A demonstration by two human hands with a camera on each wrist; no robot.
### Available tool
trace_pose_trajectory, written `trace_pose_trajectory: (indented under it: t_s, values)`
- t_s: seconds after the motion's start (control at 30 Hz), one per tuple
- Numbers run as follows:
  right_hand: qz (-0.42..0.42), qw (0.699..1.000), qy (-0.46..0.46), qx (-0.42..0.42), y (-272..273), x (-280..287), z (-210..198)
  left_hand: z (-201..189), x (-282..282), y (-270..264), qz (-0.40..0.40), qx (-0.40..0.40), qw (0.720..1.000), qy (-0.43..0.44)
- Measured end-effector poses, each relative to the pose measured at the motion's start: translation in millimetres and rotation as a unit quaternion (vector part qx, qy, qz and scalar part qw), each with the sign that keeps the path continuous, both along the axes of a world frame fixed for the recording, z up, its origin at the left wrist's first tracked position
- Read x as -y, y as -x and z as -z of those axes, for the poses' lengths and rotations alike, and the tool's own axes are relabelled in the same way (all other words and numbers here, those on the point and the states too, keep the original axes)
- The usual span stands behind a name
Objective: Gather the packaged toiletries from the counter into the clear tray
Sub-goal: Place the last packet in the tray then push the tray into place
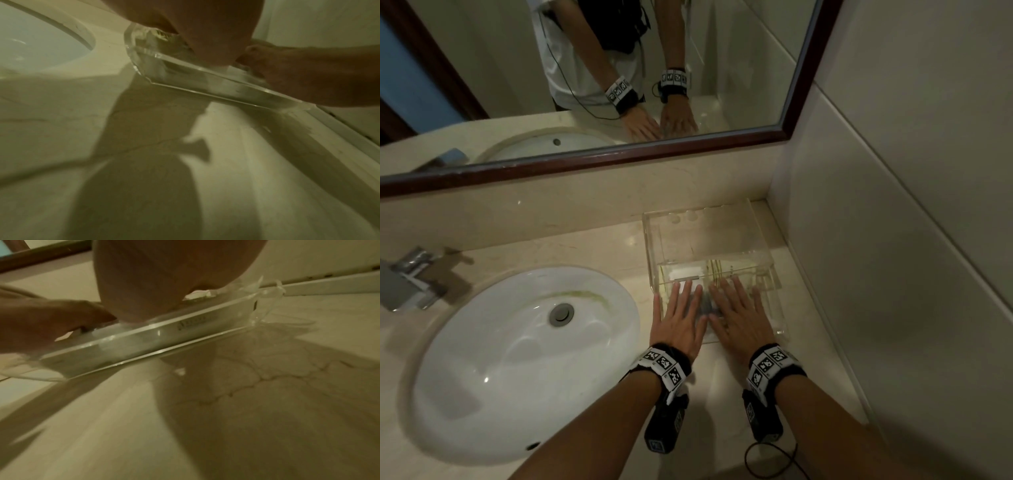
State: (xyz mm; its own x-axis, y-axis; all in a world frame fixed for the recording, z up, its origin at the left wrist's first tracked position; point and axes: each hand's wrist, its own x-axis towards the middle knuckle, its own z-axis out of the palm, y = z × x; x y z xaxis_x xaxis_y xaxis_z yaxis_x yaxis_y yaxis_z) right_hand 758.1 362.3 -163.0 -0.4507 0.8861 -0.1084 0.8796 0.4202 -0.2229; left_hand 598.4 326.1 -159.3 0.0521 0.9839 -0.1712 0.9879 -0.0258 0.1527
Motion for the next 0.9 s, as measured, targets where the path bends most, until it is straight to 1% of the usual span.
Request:
trace_pose_trajectory:
  t_s: [0.13, 0.27, 0.37, 0.43, 0.6, 0.77, 0.9]
  values:
    - [0.032, 0.999, 0.003, -0.005, -6, -6, 13, 6, 0, 7, 0.008, -0.006, 1.000, -0.022]
    - [0.052, 0.999, -0.009, -0.009, -15, -6, 10, 6, 6, 12, 0.007, -0.007, 0.999, -0.037]
    - [0.027, 0.999, -0.033, -0.016, -13, 3, 5, 7, 9, 14, 0.010, -0.012, 0.999, -0.032]
    - [0.009, 1.000, -0.025, -0.016, -10, 6, 7, 9, 8, 15, 0.013, -0.018, 0.999, -0.025]
    - [0.017, 1.000, -0.019, -0.009, -11, 1, 12, 7, 4, 18, 0.021, -0.022, 0.999, -0.021]
    - [0.030, 0.999, -0.033, -0.005, -24, -5, 8, 2, 9, 27, 0.031, -0.019, 0.998, -0.047]
    - [-0.010, 0.999, -0.035, 0.004, -22, -7, 4, -1, 9, 31, 0.048, -0.016, 0.997, -0.052]
